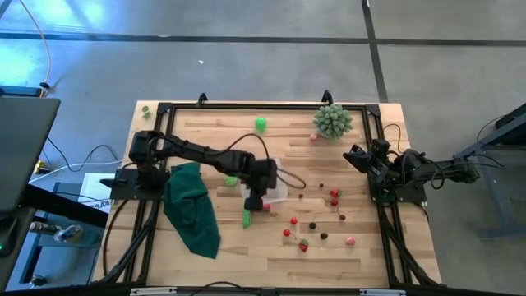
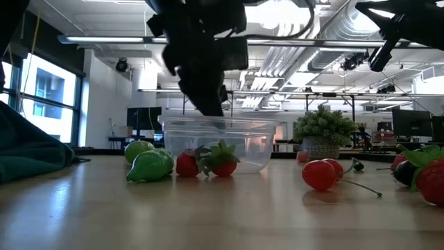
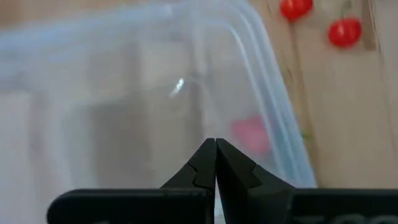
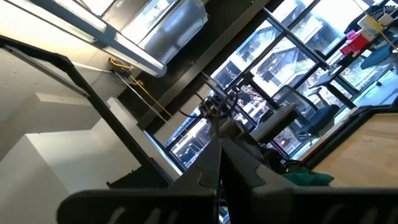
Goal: Pick and placing Produce into tupperware
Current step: Move the transparent bin to the center of the table
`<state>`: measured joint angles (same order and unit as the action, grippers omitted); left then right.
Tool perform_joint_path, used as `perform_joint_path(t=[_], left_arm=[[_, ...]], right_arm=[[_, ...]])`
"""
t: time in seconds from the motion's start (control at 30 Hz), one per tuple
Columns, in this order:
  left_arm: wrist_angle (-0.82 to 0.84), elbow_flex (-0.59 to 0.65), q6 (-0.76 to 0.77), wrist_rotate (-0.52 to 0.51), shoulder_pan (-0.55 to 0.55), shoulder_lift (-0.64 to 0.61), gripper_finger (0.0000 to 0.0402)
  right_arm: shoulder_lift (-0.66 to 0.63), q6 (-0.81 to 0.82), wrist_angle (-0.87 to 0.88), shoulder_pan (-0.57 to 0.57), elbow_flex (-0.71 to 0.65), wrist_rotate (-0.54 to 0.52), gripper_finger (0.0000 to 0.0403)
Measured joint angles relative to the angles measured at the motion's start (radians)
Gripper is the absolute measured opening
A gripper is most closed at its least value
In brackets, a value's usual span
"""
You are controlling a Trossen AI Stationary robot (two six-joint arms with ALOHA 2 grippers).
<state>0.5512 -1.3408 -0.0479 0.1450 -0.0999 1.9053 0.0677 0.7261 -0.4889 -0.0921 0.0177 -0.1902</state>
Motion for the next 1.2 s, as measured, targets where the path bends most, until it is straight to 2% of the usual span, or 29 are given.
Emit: perform_joint_path(t=[0.23, 0.5, 0.8, 1.03, 1.2], left_arm=[[0.043, -0.023, -0.085, -0.046, -0.111, -0.002, 0.0001], [0.182, -0.022, -0.228, -0.07, -0.214, -0.002, 0.0001], [0.131, -0.022, -0.37, -0.073, -0.273, -0.002, 0.0001], [0.075, -0.022, -0.378, -0.012, -0.287, -0.002, 0.0001], [0.058, -0.022, -0.38, 0.072, -0.249, -0.002, 0.0001]], right_arm=[[0.0, 0.0, 0.002, 0.0, 0.0, 0.004, 0.0], [0.0, -0.001, 0.015, 0.0, 0.0, 0.011, 0.0], [0.0, -0.004, 0.038, 0.0, 0.0, 0.013, 0.0], [0.0, -0.008, 0.038, 0.0, 0.0, 0.016, 0.0], [0.0, -0.008, 0.04, 0.0, 0.0, 0.018, 0.0]])
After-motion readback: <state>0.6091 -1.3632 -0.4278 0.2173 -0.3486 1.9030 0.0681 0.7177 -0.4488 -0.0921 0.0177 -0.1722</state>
